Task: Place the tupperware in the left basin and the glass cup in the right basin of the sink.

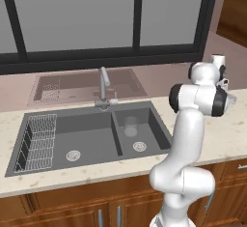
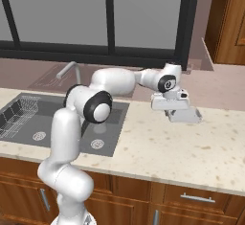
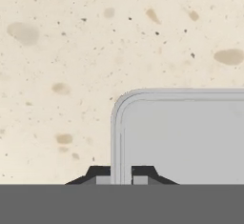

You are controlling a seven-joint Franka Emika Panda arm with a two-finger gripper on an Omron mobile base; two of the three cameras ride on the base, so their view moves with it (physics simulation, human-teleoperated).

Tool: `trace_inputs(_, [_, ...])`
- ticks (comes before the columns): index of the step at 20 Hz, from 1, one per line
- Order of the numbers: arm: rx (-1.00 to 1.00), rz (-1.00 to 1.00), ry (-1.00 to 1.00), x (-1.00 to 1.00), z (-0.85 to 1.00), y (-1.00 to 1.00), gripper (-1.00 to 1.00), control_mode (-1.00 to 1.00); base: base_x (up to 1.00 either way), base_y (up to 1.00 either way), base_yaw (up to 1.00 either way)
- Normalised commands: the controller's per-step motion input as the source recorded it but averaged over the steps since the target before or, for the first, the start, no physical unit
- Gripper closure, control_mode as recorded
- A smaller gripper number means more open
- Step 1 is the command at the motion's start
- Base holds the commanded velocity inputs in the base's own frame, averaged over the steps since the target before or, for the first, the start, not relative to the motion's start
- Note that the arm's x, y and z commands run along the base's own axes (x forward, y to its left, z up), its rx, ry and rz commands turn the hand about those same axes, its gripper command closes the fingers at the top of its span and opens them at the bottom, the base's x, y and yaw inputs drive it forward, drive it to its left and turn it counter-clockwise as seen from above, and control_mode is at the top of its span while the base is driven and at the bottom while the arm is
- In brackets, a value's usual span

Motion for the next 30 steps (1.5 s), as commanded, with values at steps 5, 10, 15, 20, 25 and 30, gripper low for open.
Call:
trace_inputs(5, [0.00,0.15,0.00,-0.46,0.19,0.40,1.00,-1.00,0.00,0.00,0.00])
trace_inputs(10, [-0.01,0.18,0.00,-0.62,0.06,0.47,1.00,-1.00,0.00,0.00,0.00])
trace_inputs(15, [0.00,0.20,0.00,-0.57,0.09,0.54,1.00,-1.00,0.00,0.00,0.00])
trace_inputs(20, [0.00,0.21,0.00,-0.42,0.06,0.68,1.00,-1.00,0.00,0.00,0.00])
trace_inputs(25, [0.00,0.21,0.00,-0.30,0.10,0.75,1.00,-1.00,0.00,0.00,0.00])
trace_inputs(30, [0.00,0.22,0.00,-0.27,0.10,0.73,1.00,-1.00,0.00,0.00,0.00])
